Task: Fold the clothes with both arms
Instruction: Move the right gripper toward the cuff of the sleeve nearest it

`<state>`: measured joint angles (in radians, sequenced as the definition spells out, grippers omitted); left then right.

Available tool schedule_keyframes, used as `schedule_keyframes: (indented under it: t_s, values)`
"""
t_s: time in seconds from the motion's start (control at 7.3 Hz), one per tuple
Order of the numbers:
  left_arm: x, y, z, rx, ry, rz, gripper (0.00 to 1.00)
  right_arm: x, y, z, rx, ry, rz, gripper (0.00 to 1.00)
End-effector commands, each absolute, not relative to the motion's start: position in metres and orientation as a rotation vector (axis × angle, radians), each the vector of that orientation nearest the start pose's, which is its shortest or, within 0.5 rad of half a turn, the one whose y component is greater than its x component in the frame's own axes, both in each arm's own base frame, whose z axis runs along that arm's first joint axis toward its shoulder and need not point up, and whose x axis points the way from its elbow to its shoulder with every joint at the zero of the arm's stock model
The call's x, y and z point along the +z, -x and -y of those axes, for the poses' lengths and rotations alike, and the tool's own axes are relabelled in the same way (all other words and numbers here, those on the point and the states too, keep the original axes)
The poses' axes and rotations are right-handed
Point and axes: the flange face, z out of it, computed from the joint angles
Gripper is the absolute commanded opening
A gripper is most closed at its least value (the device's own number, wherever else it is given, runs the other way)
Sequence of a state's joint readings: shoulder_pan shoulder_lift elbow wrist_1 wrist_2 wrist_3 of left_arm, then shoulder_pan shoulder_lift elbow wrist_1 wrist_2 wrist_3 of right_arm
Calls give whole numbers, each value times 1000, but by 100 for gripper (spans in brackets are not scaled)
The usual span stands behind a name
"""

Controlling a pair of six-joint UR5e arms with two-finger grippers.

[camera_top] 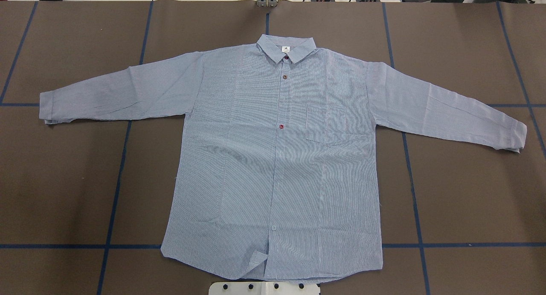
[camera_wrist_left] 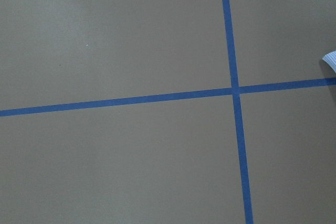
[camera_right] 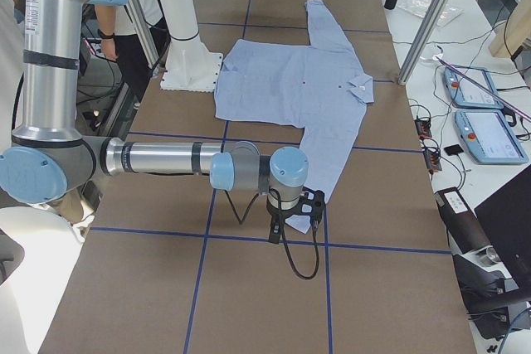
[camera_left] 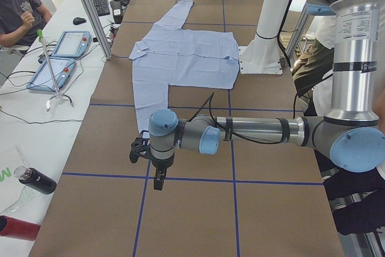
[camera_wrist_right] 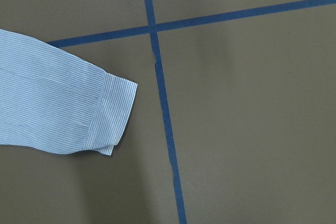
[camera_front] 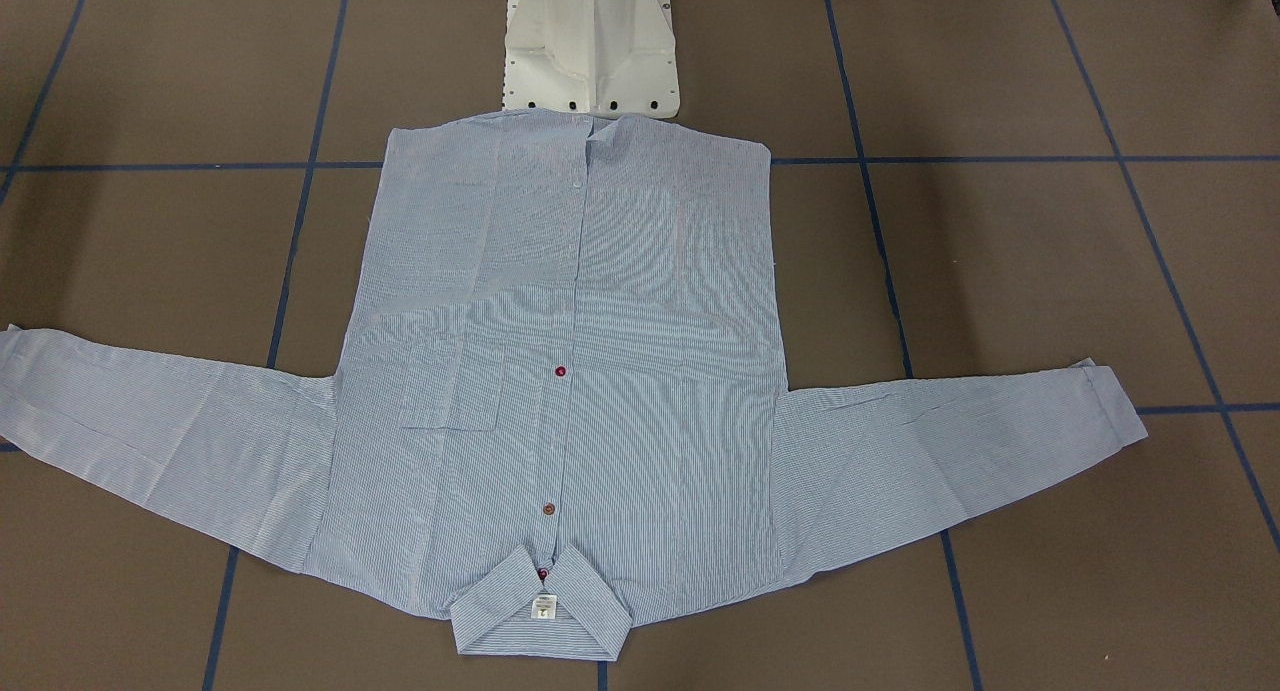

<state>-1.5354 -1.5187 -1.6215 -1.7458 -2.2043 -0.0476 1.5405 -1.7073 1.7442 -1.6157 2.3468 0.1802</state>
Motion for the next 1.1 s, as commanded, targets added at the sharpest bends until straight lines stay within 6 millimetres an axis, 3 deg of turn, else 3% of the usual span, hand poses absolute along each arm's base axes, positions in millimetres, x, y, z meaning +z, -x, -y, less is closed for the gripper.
schedule_keyframes:
  t_s: [0.0,0.27,0.55,0.68,0.82,0.96]
  values:
    - [649,57,484,43,-141,-638,100,620,-57,429,154,66,779,100]
    - [647,57,485,46,-150,-640,100,618,-58,427,157,68,780,100]
    - [615,57,492,63,-212,-645,100,613,-53,439,151,53,787,100]
    - [605,56,498,70,-233,-644,100,599,-51,450,134,19,804,100]
    - [588,52,518,98,-303,-644,100,601,-35,454,100,30,823,100]
    - [592,52,512,121,-351,-646,99,610,-26,464,86,22,869,100]
